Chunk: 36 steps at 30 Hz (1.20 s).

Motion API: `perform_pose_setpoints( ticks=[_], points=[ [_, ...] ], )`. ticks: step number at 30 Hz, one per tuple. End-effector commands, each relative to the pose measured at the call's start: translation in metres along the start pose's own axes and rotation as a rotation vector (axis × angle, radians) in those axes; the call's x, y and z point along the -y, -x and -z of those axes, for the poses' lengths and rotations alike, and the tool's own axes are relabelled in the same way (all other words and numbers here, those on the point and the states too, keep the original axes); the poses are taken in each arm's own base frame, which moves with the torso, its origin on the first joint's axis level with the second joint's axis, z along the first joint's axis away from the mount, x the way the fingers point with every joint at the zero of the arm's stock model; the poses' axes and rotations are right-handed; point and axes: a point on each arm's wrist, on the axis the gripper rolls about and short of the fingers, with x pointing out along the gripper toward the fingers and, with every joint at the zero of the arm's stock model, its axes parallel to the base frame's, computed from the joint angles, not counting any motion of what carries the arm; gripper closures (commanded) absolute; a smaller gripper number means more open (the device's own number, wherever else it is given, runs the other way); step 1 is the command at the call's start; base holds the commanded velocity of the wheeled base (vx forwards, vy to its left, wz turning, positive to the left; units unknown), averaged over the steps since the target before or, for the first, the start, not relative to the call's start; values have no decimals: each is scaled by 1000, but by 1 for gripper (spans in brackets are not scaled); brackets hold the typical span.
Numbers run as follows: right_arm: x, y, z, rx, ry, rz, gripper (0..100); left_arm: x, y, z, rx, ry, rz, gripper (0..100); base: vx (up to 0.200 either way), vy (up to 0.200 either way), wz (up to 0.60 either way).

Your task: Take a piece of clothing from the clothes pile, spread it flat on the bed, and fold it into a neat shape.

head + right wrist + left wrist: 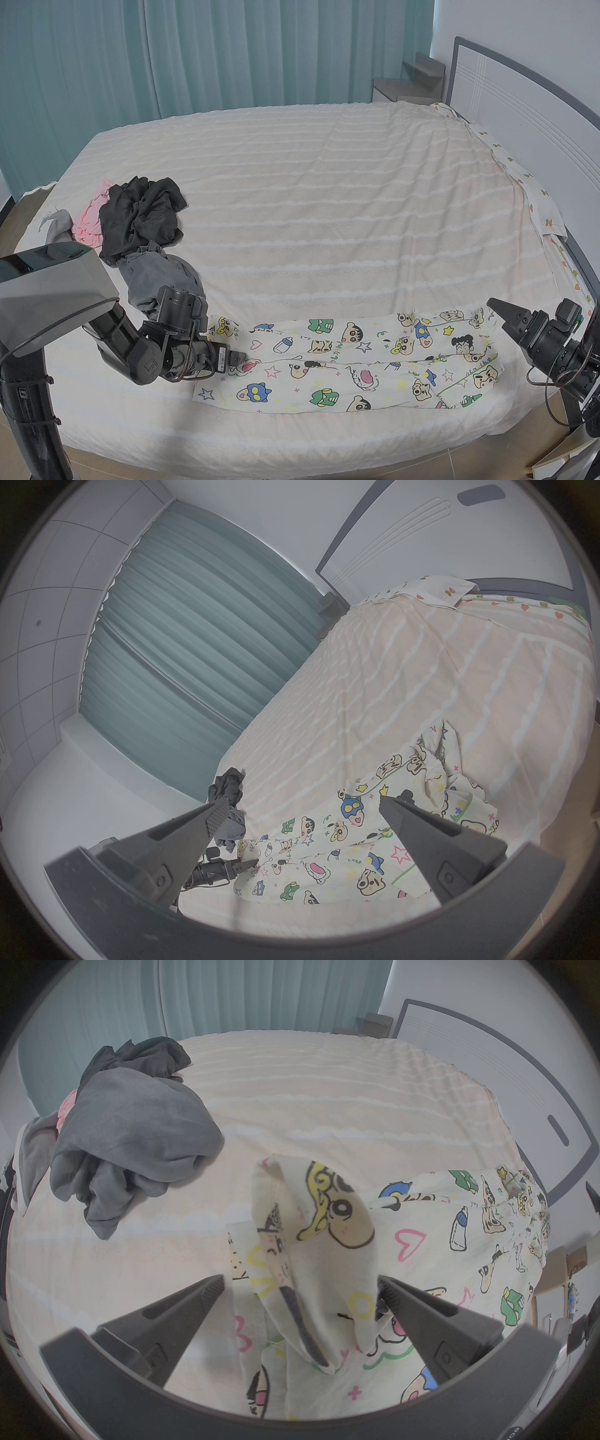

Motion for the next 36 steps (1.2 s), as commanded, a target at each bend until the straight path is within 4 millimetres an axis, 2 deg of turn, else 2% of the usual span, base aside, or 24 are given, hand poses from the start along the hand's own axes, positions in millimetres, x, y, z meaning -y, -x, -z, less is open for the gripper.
perform_pose_setpoints(
  ticks=[1, 4, 5, 12, 21, 25, 36],
  points=[
    [0, 0, 0, -3, -1, 2, 0, 1, -2, 3, -14, 0, 1, 0, 0, 0, 0],
    [0, -1, 0, -2, 0, 1, 0, 3, -2, 3, -13, 2, 5, 0, 0, 0, 0],
    [0, 0, 0, -3, -1, 2, 0, 4, -2, 3, -11, 1, 7, 100, 0, 0, 0],
    [0, 0, 0, -3, -1, 2, 0, 10, -1, 9, -26, -10, 19, 100, 0, 0, 0],
    [0, 0, 0, -3, -2, 2, 0, 9, 5, 4, -10, -5, 22, 100, 0, 0, 0],
    [0, 0, 0, -3, -2, 2, 0, 5, 17, 0, 13, 3, 24, 100, 0, 0, 0],
    [1, 0, 0, -2, -2, 3, 0, -21, 44, -10, 3, 53, 6, 100, 0, 0, 0]
  ],
)
